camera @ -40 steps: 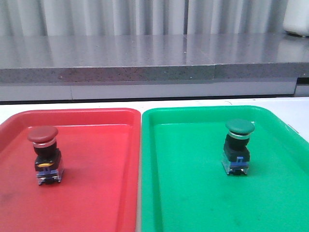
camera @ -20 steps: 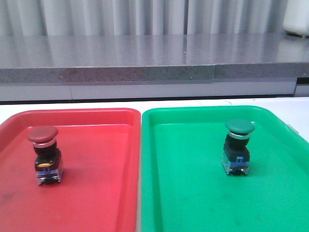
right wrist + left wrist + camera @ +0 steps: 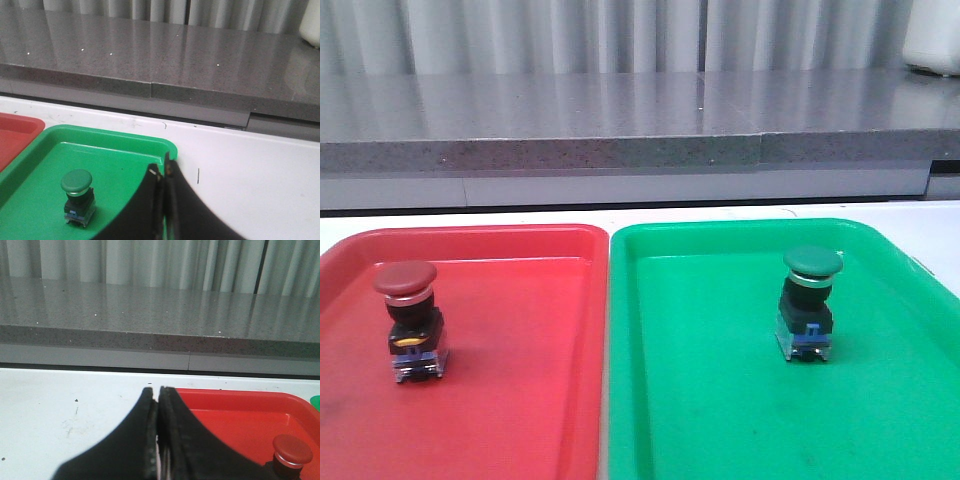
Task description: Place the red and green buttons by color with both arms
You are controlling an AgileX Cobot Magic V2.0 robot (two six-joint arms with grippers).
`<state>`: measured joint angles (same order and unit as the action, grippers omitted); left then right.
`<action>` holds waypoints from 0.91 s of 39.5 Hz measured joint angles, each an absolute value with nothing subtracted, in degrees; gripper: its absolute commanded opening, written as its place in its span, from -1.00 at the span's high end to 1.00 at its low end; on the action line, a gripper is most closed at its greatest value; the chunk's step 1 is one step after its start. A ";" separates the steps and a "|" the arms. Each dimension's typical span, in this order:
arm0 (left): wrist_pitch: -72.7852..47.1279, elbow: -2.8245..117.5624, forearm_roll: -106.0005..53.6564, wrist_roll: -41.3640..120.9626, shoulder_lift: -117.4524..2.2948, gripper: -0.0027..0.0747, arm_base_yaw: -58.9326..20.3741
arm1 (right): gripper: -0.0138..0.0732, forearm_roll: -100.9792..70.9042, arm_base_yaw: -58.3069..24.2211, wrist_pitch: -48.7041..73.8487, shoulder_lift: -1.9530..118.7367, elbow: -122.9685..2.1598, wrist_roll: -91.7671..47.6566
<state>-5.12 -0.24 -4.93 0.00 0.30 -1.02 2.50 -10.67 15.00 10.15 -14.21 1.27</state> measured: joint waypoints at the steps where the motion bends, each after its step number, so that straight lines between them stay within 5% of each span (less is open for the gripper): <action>1: -5.12 -0.24 -4.93 0.00 0.30 0.98 -1.02 | 0.97 1.86 -10.08 13.78 10.12 -13.21 0.00; 15: -5.09 -0.24 -4.93 0.00 0.30 0.98 -1.02 | 0.97 -1.84 -1.22 7.08 1.84 0.60 -2.11; 36: -5.09 -0.24 -4.93 0.00 0.30 0.98 -1.02 | 0.97 -2.16 -0.85 11.02 -0.59 1.56 -2.11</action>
